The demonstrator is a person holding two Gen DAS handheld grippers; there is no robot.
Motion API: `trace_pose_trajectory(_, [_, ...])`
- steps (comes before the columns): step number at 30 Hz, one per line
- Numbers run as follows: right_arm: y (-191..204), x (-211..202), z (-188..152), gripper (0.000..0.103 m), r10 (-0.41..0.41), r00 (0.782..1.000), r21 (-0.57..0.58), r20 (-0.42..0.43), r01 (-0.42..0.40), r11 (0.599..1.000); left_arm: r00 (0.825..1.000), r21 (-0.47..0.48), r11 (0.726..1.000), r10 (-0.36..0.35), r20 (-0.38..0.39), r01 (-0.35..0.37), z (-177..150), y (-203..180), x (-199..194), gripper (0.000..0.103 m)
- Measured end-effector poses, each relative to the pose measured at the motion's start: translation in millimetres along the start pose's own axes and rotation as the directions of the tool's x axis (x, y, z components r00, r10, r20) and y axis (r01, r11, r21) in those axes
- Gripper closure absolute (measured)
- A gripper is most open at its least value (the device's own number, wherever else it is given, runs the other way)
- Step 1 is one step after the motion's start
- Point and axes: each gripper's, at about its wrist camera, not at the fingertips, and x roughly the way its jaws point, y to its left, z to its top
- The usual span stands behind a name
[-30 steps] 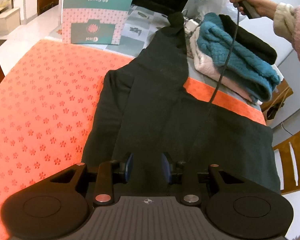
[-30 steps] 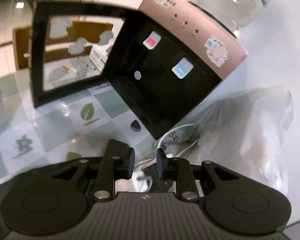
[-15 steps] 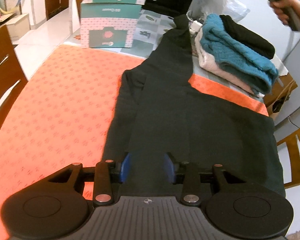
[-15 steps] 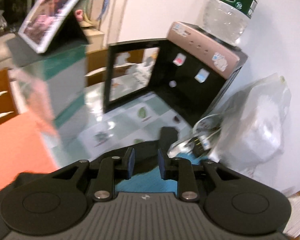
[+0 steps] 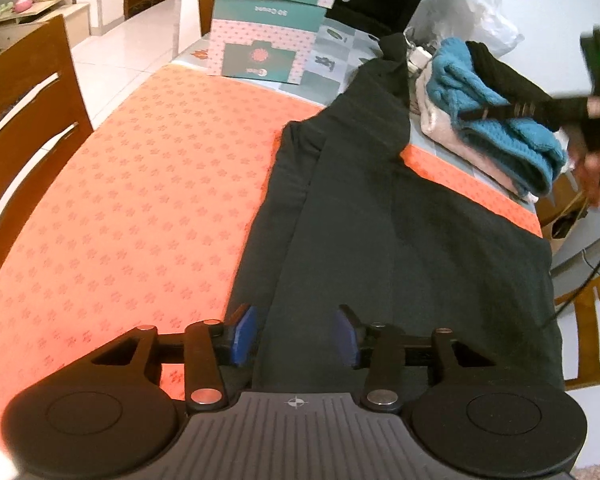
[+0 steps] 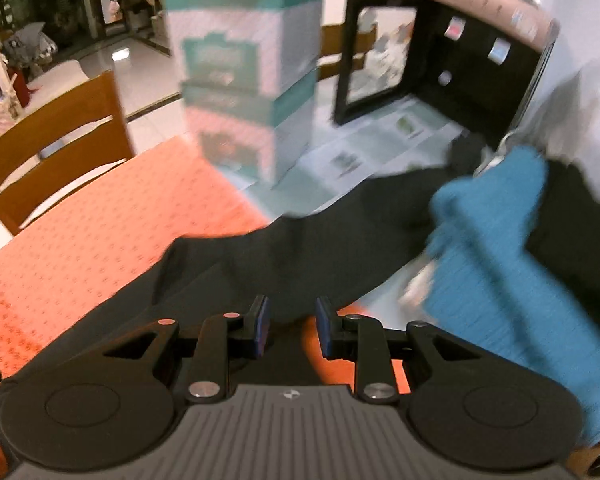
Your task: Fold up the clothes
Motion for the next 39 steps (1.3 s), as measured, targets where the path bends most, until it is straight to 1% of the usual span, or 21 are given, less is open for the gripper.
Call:
trace_pose_trajectory(4, [23.2,26.5,-28.6,0.074,0.044,0.999,0.053,-0.027,-0.043,0.998,1.0,-0.04,0.999,0.009,0.005,-0.009,-3.7,7.1,-6.1,0.054])
trace_pose_trajectory(6, [30.2,43.4,-36.2,0.074,0.05,0.998,0.076,-0.045,-0.047,0.996,1.0,-0.071,0.997,0.013,0.008,-0.012,-5.0,11.5,-9.3,0.053])
trace_pose_trajectory(9, [34.2,71.3,-44.0,0.074,0.044,0.996,0.143,-0.079,-0.032,0.989,1.0,-0.123,0.992,0.01,0.015,-0.008,-6.7,18.9,-14.1,0.052])
trace_pose_trajectory(10, [34.0,78.5,-45.2,0.074,0.044,0.995,0.167,-0.085,-0.029,0.985,1.0,-0.136,0.991,0.012,0.019,-0.009,-7.4,21.1,-16.0,0.05])
trace_pose_trajectory(11, [33.5,85.8,-45.3,0.074,0.047,0.994,0.193,-0.094,-0.028,0.981,1.0,-0.149,0.989,0.013,0.024,-0.01,-8.2,23.3,-17.9,0.048])
trace_pose_trajectory(14, [34.1,101.8,-46.0,0.074,0.068,0.991,0.242,-0.114,-0.039,0.969,0.999,-0.18,0.983,0.024,0.035,-0.017,-11.6,29.6,-24.0,0.046])
trace_pose_trajectory(16, [34.1,111.5,-49.0,0.077,0.071,0.988,0.275,-0.136,-0.032,0.961,0.999,-0.207,0.978,0.028,0.037,-0.019,-13.9,35.0,-26.8,0.046])
trace_pose_trajectory(17, [34.2,113.5,-50.8,0.082,0.072,0.988,0.285,-0.138,-0.03,0.958,0.999,-0.222,0.975,0.025,0.038,-0.016,-14.5,37.6,-27.7,0.046])
trace_pose_trajectory(18, [34.3,114.6,-52.6,0.094,0.073,0.988,0.294,-0.135,-0.03,0.955,0.999,-0.238,0.971,0.022,0.039,-0.012,-14.9,40.2,-28.5,0.046])
trace_pose_trajectory(19, [34.5,115.7,-54.4,0.102,0.073,0.988,0.302,-0.133,-0.03,0.953,0.999,-0.252,0.968,0.017,0.041,-0.006,-14.8,42.2,-29.1,0.046])
trace_pose_trajectory(22, [37.2,105.9,-58.5,0.102,0.078,0.992,0.313,-0.096,-0.044,0.949,0.999,-0.293,0.956,-0.003,0.051,0.018,-13.1,46.8,-30.4,0.046])
trace_pose_trajectory(26, [47.2,72.2,-63.3,0.102,0.095,0.995,0.307,-0.015,-0.086,0.948,0.996,-0.336,0.939,-0.043,0.074,0.066,-7.1,49.0,-30.9,0.045])
trace_pose_trajectory(29, [56.6,51.1,-68.6,0.102,0.099,0.995,0.286,0.02,-0.1,0.953,0.993,-0.365,0.925,-0.076,0.093,0.105,-1.0,48.6,-30.0,0.043])
trace_pose_trajectory(30, [57.5,49.5,-69.8,0.102,0.091,0.996,0.283,0.02,-0.093,0.955,0.991,-0.375,0.92,-0.087,0.099,0.118,1.0,48.4,-29.7,0.043])
trace_pose_trajectory(31, [57.6,49.8,-70.9,0.102,0.081,0.997,0.282,0.016,-0.082,0.956,0.991,-0.374,0.919,-0.09,0.102,0.122,2.6,46.9,-29.8,0.043])
trace_pose_trajectory(34, [48.0,60.2,-73.3,0.097,0.043,0.999,0.317,-0.01,-0.038,0.948,0.991,-0.346,0.931,-0.087,0.104,0.118,4.6,39.9,-31.6,0.04])
trace_pose_trajectory(35, [44.5,63.9,-74.2,0.088,0.031,0.999,0.33,-0.02,-0.023,0.944,0.991,-0.336,0.935,-0.085,0.1,0.114,4.2,38.1,-32.1,0.04])
trace_pose_trajectory(36, [41.0,67.7,-75.0,0.077,0.019,0.999,0.342,-0.029,-0.008,0.94,0.992,-0.325,0.939,-0.083,0.095,0.11,3.3,36.3,-32.6,0.04])
trace_pose_trajectory(38, [36.3,77.5,-74.0,0.069,-0.005,0.999,0.346,-0.041,0.019,0.938,0.993,-0.303,0.947,-0.081,0.082,0.103,0.4,32.9,-33.6,0.04])
trace_pose_trajectory(39, [35.0,83.0,-73.1,0.068,-0.021,0.999,0.342,-0.048,0.036,0.939,0.994,-0.296,0.95,-0.081,0.076,0.1,-1.7,32.3,-34.0,0.04])
